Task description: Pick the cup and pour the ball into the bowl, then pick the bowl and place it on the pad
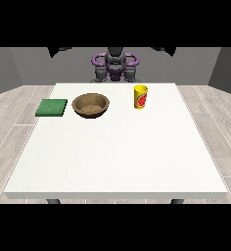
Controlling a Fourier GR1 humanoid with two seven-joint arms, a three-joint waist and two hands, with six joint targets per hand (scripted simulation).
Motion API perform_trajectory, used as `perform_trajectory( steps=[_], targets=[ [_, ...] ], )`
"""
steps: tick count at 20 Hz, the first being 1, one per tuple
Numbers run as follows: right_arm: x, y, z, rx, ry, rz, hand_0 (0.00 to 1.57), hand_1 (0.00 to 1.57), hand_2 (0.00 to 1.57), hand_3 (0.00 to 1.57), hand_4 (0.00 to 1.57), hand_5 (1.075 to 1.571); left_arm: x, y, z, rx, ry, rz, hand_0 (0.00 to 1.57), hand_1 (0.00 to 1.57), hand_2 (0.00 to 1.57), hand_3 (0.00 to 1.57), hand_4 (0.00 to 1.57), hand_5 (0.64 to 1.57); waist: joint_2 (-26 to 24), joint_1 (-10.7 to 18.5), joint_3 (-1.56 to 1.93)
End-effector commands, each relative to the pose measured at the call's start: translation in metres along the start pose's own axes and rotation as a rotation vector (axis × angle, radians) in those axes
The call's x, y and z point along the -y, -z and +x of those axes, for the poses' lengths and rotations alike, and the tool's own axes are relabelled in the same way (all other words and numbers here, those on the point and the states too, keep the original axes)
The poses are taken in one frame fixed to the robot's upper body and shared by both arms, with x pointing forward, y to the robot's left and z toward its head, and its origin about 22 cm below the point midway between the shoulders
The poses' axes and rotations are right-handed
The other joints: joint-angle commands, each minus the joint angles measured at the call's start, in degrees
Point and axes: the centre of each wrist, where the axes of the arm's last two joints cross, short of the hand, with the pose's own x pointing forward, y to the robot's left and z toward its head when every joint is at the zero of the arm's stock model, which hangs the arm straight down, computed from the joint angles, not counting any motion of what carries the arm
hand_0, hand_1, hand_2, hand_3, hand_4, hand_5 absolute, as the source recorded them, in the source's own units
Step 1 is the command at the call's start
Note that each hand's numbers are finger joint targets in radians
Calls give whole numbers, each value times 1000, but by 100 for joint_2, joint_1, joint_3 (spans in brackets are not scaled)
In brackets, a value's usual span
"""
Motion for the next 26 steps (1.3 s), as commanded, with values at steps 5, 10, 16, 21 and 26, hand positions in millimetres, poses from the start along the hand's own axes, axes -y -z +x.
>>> perform_trajectory(
  steps=[5, 10, 16, 21, 26],
  targets=[
    [9, 10, -11, 122, 18, 33, 0, 0, 0, 0, 0, 1570, -22, 21, -15, 152, 23, 12, 0, 0, 0, 0, 0, 1529, 960, -153, 0],
    [-12, 27, -7, 157, 12, 44, 0, 0, 0, 0, 0, 1571, 0, 33, -48, 178, 11, 32, 0, 0, 0, 0, 0, 1526, 1242, -266, -1],
    [-9, 40, 15, 228, -3, 74, 0, 0, 0, 0, 0, 1571, 38, 15, -108, 235, 37, 29, 0, 0, 0, 0, 0, 1517, 1652, -490, -4],
    [-15, 37, -2, 278, 23, 109, 0, 0, 0, 0, 0, 1570, 28, 48, -107, 284, 44, 115, 0, 0, 0, 0, 0, 1519, 2071, -719, -3],
    [9, 34, -21, 203, 22, 77, 0, 0, 0, 0, 0, 1571, 34, 33, -143, 203, 54, 73, 0, 0, 0, 0, 0, 1519, 1674, -455, -2]
  ],
)
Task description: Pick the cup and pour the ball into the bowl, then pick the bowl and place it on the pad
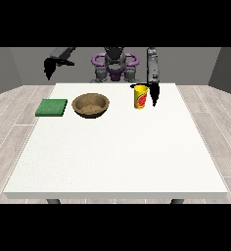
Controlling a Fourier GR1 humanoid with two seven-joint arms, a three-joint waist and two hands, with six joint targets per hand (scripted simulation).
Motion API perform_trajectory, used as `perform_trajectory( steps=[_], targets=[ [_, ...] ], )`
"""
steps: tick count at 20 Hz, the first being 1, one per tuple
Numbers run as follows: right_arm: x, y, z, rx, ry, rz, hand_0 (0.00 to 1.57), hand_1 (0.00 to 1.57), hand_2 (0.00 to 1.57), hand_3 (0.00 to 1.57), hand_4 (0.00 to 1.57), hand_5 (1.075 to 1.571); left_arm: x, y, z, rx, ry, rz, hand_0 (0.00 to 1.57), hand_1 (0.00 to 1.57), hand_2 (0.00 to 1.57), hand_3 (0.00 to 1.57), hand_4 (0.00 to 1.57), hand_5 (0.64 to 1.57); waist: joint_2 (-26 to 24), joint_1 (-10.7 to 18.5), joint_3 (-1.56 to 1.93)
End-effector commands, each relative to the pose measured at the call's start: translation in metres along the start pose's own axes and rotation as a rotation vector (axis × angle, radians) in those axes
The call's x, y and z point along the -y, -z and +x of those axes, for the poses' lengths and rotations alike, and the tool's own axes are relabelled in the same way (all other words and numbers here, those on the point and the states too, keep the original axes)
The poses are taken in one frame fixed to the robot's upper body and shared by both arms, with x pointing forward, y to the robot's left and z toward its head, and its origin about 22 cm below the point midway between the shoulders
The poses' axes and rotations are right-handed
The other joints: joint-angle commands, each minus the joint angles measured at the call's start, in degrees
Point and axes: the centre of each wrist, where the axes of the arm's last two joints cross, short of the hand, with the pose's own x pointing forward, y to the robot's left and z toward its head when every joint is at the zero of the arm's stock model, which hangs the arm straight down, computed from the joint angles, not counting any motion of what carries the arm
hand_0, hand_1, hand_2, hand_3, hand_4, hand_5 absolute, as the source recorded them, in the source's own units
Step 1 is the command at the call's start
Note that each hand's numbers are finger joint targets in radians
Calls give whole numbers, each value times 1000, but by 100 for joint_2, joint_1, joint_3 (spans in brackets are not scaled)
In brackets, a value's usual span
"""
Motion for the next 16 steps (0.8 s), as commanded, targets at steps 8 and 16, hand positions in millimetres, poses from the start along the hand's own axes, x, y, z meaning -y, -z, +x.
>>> perform_trajectory(
  steps=[8, 16],
  targets=[
    [11, 0, -14, 19, -1, -8, 0, 0, 0, 0, 0, 1571, 6, 5, -28, 24, 14, 23, 0, 0, 0, 0, 0, 1523, 178, -45, 0],
    [30, -5, -12, 21, -8, 15, 0, 0, 0, 0, 0, 1570, 18, -29, -43, 66, 318, 1, 1286, 1286, 1571, 1571, 1403, 1268, 187, -295, 8]
  ],
)
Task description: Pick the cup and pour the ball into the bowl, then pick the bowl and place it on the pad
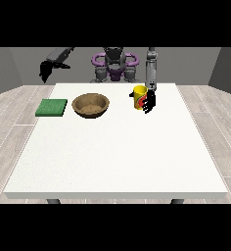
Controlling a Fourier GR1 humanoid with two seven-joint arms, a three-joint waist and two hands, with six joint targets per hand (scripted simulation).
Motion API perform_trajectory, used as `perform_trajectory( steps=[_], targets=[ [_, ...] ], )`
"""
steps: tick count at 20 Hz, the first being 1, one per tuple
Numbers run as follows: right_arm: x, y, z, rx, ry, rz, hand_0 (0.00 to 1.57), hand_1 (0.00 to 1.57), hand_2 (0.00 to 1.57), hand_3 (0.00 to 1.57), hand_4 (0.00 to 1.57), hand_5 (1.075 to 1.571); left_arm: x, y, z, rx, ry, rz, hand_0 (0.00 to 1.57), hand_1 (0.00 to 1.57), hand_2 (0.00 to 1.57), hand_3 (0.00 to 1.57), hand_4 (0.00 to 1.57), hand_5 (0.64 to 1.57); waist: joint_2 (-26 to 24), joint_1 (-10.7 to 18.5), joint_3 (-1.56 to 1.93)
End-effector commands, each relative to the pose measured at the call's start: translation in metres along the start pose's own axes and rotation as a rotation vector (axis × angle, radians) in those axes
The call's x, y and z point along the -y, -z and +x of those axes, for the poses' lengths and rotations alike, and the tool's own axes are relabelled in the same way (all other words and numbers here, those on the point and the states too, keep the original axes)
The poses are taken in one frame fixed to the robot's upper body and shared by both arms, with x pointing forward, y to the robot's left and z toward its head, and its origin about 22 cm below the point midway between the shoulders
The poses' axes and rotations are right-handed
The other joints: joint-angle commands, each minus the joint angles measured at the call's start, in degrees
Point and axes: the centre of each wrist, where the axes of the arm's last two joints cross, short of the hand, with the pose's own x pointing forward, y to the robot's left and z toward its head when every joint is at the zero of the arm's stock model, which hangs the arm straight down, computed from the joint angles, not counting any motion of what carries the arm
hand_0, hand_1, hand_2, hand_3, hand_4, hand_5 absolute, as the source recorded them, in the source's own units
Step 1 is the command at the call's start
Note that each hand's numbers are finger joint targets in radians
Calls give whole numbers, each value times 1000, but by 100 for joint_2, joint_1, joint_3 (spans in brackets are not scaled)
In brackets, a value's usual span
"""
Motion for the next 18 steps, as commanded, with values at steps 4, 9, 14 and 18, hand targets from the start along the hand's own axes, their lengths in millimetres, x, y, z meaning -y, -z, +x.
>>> perform_trajectory(
  steps=[4, 9, 14, 18],
  targets=[
    [17, 14, 23, 42, -27, -1, 0, 0, 0, 0, 0, 1570, 18, -19, -8, 11, 185, 3, 1323, 1323, 1571, 1571, 1477, 1250, 231, -210, -55],
    [29, -21, -14, -134, -10, -69, 0, 0, 0, 0, 0, 1569, 15, -18, -4, -94, 244, -117, 1314, 1314, 1571, 1571, 1494, 1277, -832, 214, -47],
    [32, -28, -22, -237, 3, -74, 0, 0, 0, 0, 0, 1569, -60, 57, 22, -80, 605, -127, 1436, 1436, 1571, 1571, 1571, 1321, -1370, 324, -30],
    [15, -14, -27, -241, 22, -62, 0, 0, 0, 0, 0, 1568, -64, 113, 54, -103, 740, -139, 1459, 1459, 1571, 1571, 1571, 1282, -1404, 228, -41]
  ],
)
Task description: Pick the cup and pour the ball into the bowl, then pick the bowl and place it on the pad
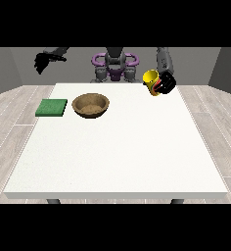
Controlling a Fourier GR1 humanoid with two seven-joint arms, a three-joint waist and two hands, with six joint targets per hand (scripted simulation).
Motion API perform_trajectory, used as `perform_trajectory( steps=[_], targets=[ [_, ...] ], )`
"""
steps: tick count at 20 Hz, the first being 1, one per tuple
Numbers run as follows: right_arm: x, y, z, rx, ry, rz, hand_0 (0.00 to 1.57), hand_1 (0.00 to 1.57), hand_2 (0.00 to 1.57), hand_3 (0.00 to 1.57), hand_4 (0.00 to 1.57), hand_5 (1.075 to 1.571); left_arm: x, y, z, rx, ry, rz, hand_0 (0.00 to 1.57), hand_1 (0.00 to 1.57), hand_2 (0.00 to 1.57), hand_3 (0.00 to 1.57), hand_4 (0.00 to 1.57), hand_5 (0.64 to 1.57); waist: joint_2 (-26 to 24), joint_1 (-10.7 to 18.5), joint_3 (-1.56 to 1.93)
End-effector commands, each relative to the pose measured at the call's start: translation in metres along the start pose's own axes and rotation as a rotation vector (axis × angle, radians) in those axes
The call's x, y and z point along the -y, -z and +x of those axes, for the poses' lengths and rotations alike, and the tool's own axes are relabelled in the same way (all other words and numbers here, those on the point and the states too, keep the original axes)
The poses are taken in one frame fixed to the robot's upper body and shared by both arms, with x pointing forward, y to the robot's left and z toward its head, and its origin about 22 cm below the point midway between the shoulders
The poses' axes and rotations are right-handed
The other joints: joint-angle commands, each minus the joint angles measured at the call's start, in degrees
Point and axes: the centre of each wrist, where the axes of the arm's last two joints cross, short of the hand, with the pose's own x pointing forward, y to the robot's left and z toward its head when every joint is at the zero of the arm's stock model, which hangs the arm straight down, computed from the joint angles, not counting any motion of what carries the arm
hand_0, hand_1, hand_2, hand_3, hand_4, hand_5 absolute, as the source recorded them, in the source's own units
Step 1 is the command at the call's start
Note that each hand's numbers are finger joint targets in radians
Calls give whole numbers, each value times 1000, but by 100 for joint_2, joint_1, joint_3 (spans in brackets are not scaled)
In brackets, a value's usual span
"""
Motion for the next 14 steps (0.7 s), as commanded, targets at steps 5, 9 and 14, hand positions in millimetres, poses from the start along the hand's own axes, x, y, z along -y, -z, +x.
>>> perform_trajectory(
  steps=[5, 9, 14],
  targets=[
    [12, -11, -22, -21, 12, -11, 0, 0, 0, 0, 0, 1568, -12, 42, 38, -4, 227, -55, 1486, 1486, 1571, 1571, 1571, 1274, -119, 146, -17],
    [25, -20, -21, -55, 28, -10, 0, 0, 0, 0, 0, 1569, 16, 43, 61, -41, 266, -36, 1486, 1486, 1571, 1571, 1571, 1274, -357, -28, -18],
    [30, -15, -24, -29, 36, -11, 0, 0, 0, 0, 0, 1570, 51, 47, 98, 35, 427, -25, 1501, 1501, 1571, 1571, 1508, 1244, -180, -56, -15]
  ],
)
